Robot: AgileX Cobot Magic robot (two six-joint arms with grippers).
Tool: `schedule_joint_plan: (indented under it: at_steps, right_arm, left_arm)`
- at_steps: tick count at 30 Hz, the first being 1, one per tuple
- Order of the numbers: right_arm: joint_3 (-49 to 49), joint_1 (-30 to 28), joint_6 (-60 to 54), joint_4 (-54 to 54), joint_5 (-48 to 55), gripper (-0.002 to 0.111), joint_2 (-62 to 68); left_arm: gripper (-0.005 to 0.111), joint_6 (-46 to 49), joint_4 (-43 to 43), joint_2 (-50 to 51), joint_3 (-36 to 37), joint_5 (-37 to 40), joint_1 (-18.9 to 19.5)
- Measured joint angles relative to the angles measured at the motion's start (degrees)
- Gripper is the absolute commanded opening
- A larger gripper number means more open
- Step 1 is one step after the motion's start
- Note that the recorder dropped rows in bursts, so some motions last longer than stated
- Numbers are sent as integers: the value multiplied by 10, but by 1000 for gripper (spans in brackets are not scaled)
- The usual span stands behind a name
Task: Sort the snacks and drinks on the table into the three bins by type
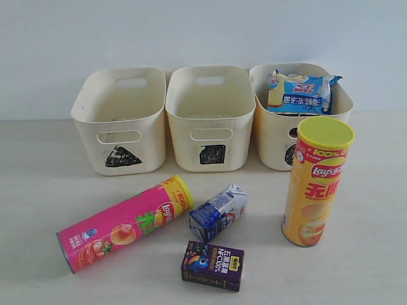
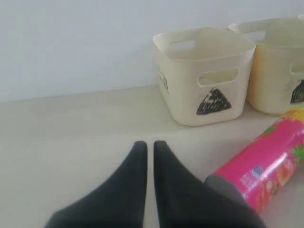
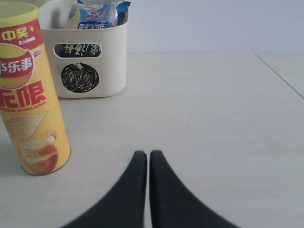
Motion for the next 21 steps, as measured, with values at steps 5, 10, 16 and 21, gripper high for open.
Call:
schedule_joint_plan:
  at_steps: [5,10,16,21]
  right_arm:
    - [0,0,0,-3,0,0,0]
    - [0,0,0,-4,0,0,0]
    - [0,0,0,-4,0,0,0]
    - [0,0,0,-4,0,0,0]
  left_arm:
    - [4,-76,-54,0,0,-112,0]
    - [4,-154,-59,-1,0,-256,0]
    - [4,-196,-60,11,-21,-375,0]
    - [4,-198,-56,86,-87,-374,0]
